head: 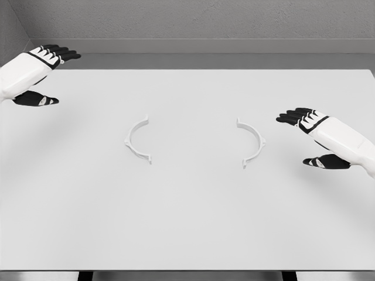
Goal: Assemble PVC drainage pipe clamps
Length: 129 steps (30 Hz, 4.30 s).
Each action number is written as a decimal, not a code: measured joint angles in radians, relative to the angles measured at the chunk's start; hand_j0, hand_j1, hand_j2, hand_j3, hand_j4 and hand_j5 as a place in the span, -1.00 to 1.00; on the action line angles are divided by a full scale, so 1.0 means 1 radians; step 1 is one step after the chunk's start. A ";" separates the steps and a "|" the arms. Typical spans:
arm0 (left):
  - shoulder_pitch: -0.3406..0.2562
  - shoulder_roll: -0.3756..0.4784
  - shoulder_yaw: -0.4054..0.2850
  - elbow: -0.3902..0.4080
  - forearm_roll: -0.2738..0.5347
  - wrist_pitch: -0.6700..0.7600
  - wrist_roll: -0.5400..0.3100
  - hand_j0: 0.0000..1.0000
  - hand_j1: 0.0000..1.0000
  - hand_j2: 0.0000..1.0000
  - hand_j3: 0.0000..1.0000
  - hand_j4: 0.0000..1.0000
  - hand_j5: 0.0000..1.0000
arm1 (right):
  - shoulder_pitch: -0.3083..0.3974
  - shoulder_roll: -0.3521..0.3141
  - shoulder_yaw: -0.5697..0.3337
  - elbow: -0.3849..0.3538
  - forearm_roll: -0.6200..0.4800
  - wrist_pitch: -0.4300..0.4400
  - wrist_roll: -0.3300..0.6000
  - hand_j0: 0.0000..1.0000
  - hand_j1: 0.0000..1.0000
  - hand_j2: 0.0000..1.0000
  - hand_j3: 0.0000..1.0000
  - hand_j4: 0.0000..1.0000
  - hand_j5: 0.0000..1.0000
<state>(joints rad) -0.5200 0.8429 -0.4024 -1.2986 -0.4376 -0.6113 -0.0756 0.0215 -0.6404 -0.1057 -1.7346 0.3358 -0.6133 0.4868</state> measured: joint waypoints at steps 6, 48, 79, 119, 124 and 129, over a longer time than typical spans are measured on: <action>0.057 -0.039 -0.029 0.038 -0.023 0.000 -0.001 1.00 1.00 1.00 1.00 1.00 1.00 | -0.031 0.013 -0.007 0.015 0.003 0.000 -0.004 1.00 1.00 1.00 1.00 1.00 1.00; 0.054 -0.282 -0.102 0.121 -0.045 0.000 0.000 1.00 1.00 1.00 1.00 1.00 1.00 | -0.264 0.408 0.049 0.291 0.729 0.024 -0.113 1.00 1.00 1.00 1.00 1.00 1.00; 0.043 -0.349 -0.104 0.180 -0.045 0.000 0.000 1.00 1.00 1.00 1.00 1.00 1.00 | -0.264 0.412 0.102 0.267 0.730 0.051 -0.108 1.00 1.00 1.00 1.00 1.00 1.00; -0.031 -0.443 -0.109 0.284 -0.048 0.000 -0.001 1.00 1.00 1.00 1.00 1.00 1.00 | -0.270 0.449 0.192 0.235 0.733 0.104 -0.102 1.00 1.00 1.00 1.00 1.00 1.00; -0.026 -0.455 -0.113 0.282 -0.053 0.000 -0.001 1.00 1.00 1.00 1.00 1.00 1.00 | -0.262 0.449 0.210 0.212 0.731 0.113 -0.101 1.00 1.00 1.00 1.00 1.00 1.00; -0.021 -0.469 -0.122 0.276 -0.060 0.000 -0.001 1.00 1.00 1.00 1.00 1.00 1.00 | -0.262 0.449 0.224 0.203 0.730 0.114 -0.101 1.00 1.00 1.00 1.00 1.00 1.00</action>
<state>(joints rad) -0.5415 0.3735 -0.5242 -1.0227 -0.4981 -0.6111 -0.0768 -0.2408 -0.1915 0.1178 -1.5315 1.0658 -0.4991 0.3856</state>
